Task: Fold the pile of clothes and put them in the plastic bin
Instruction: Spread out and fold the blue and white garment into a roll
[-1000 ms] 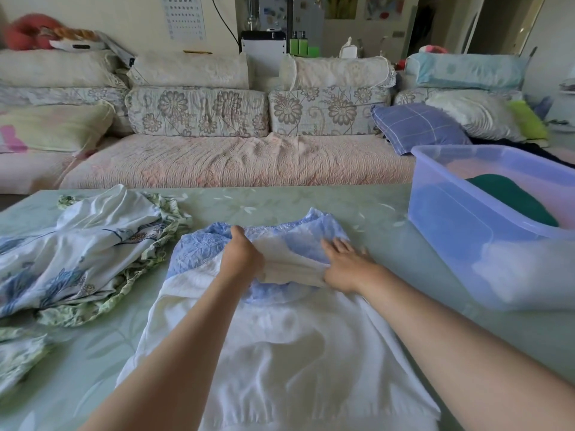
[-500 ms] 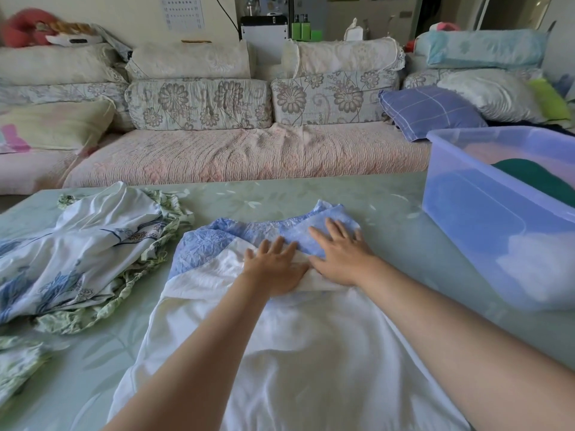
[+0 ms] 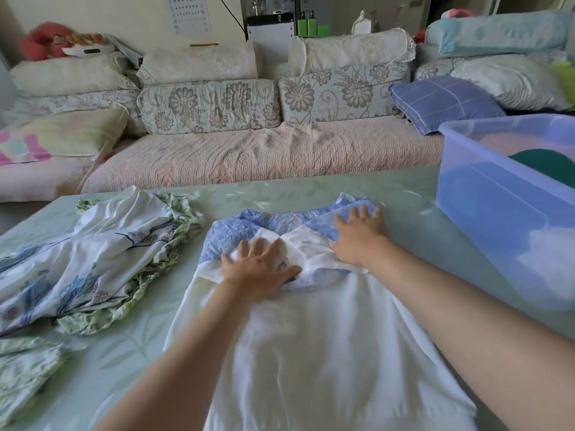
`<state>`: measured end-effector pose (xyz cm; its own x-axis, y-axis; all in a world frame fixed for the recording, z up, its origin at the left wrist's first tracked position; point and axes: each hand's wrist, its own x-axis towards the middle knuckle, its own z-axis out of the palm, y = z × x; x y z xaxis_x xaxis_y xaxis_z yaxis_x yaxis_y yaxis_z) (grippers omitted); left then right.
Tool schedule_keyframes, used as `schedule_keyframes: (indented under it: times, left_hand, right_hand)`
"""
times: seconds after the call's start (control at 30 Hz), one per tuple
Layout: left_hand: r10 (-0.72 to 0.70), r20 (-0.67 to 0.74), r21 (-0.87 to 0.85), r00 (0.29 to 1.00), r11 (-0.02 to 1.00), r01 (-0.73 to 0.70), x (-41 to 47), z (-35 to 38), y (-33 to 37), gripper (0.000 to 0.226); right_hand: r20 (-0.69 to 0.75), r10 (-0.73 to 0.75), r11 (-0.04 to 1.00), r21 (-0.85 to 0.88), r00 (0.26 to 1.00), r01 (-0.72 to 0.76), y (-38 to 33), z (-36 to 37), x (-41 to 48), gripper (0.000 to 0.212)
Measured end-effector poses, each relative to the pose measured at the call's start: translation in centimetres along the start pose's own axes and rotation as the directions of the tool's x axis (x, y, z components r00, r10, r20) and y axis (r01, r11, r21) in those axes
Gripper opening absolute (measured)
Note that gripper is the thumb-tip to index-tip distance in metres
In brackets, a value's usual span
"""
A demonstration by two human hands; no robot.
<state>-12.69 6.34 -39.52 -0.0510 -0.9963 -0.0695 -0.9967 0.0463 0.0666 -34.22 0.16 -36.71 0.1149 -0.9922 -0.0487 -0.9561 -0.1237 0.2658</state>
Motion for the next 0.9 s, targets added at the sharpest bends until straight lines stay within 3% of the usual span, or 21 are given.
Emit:
schedule_keyframes:
  times: [0.13, 0.17, 0.3, 0.43, 0.53, 0.6, 0.67, 0.83, 0.9]
  left_hand:
    - [-0.064, 0.007, -0.036, 0.998, 0.997, 0.064, 0.2, -0.1, 0.7, 0.077]
    - [-0.056, 0.009, -0.041, 0.998, 0.998, 0.057, 0.3, -0.2, 0.7, 0.072]
    - [0.019, -0.065, -0.085, 0.998, 0.996, -0.025, 0.1, -0.1, -0.3, 0.063]
    - [-0.085, -0.092, -0.171, 0.992, 0.983, 0.068, -0.5, -0.9, -2.6, 0.06]
    - [-0.12, 0.058, -0.157, 0.991, 0.979, 0.127, -1.6, -0.9, -4.3, 0.066]
    - [-0.138, 0.183, -0.139, 0.973, 0.976, 0.165, -2.2, -0.8, -4.8, 0.072]
    - [-0.131, 0.223, -0.118, 0.966, 0.98, 0.16, -2.3, -1.7, -4.9, 0.072]
    - [-0.261, 0.141, -0.102, 0.955, 0.956, 0.276, -1.2, -5.2, -6.2, 0.052]
    - [-0.352, 0.052, -0.185, 0.935, 0.916, 0.355, -1.1, -5.2, -7.0, 0.042]
  right_hand:
    - [0.015, -0.166, 0.905, 0.399, 0.986, 0.146, -5.2, -0.6, -2.5, 0.061]
    - [0.038, -0.186, 0.89, 0.43, 0.982, 0.152, -6.0, 0.0, -3.0, 0.061]
    - [0.04, -0.171, 0.918, 0.368, 0.985, 0.144, -5.3, 1.7, -2.5, 0.063]
    - [0.084, -0.129, 0.935, 0.343, 0.988, 0.093, -3.2, 1.7, -1.5, 0.066]
    - [0.09, -0.095, 0.947, 0.314, 0.991, 0.062, -2.8, 1.6, -0.8, 0.066]
    - [0.067, -0.124, 0.955, 0.28, 0.99, 0.101, -3.3, 1.0, -0.7, 0.065]
    - [0.04, -0.178, 0.938, 0.309, 0.983, 0.158, -4.5, 0.4, -0.9, 0.063]
    - [0.051, -0.308, 0.867, 0.426, 0.95, 0.258, -8.3, 0.1, -2.7, 0.059]
    - [0.012, -0.333, 0.852, 0.432, 0.943, 0.296, -8.9, -0.4, -3.1, 0.053]
